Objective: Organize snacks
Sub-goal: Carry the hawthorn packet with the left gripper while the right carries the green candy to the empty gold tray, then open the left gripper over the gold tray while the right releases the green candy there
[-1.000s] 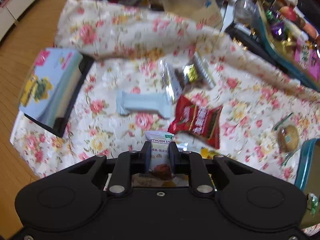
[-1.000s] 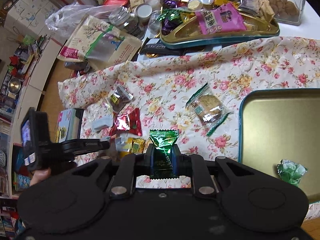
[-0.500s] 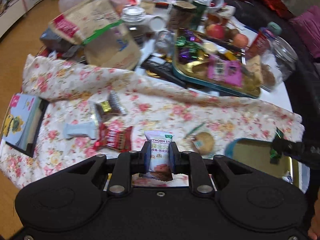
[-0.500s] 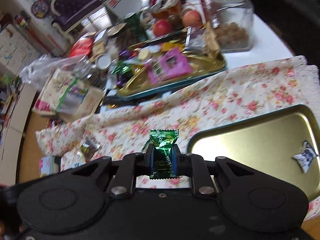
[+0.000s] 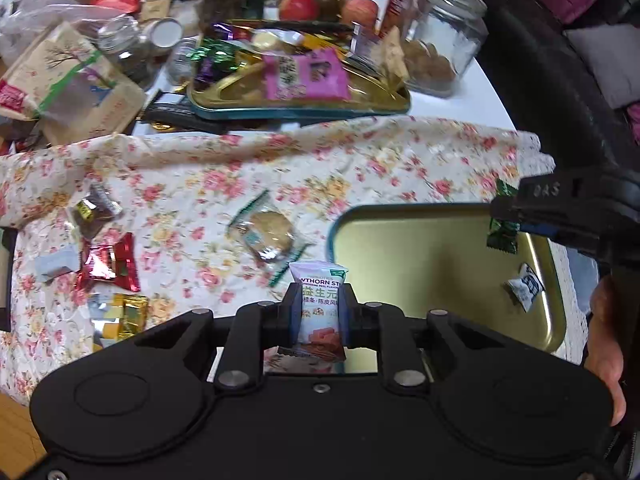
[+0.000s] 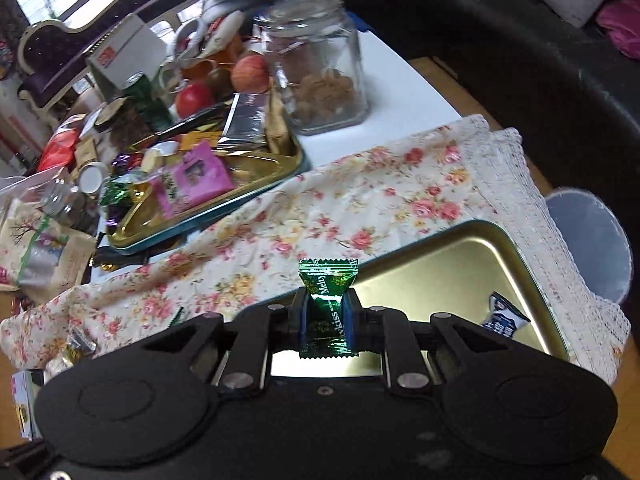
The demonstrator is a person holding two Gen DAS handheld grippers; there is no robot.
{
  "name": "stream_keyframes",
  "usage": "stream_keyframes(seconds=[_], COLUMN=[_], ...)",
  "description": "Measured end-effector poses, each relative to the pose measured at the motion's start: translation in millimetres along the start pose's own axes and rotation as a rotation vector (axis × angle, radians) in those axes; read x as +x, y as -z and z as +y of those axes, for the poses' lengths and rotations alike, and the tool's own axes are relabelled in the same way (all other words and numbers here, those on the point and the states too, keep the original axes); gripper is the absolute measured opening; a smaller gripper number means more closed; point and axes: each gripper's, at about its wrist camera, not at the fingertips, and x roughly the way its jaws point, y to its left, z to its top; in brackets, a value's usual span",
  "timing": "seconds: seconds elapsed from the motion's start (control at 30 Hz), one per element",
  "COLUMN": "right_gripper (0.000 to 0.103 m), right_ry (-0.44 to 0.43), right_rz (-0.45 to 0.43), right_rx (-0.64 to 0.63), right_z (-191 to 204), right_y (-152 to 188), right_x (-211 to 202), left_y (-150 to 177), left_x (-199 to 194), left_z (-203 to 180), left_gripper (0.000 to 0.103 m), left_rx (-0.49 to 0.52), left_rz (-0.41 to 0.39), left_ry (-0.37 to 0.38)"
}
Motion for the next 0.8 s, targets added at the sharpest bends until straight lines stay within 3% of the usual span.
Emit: stream_keyframes(seconds=[0.3,0.57,0.8], right_gripper=[0.019,0.019,0.019], right_ry=[0.021,0.026,0.014], right_rz=[-0.006,0.002,-0.003], right_rx=[0.058,0.112,0.149], right_z=[-24,-41,-49], right_y=[-6,-9,-12], right_x=[1,1,-2], left_y=[3,5,4], left_x=[24,37,39], left_z=[-36,-57,-64], left_gripper=[0.026,0.026,0.034], left_rx=[0.049,0.074,0.078], left_rz=[0.051,0.087,0.104], left_ry=[-0.053,-0.050,-0.029])
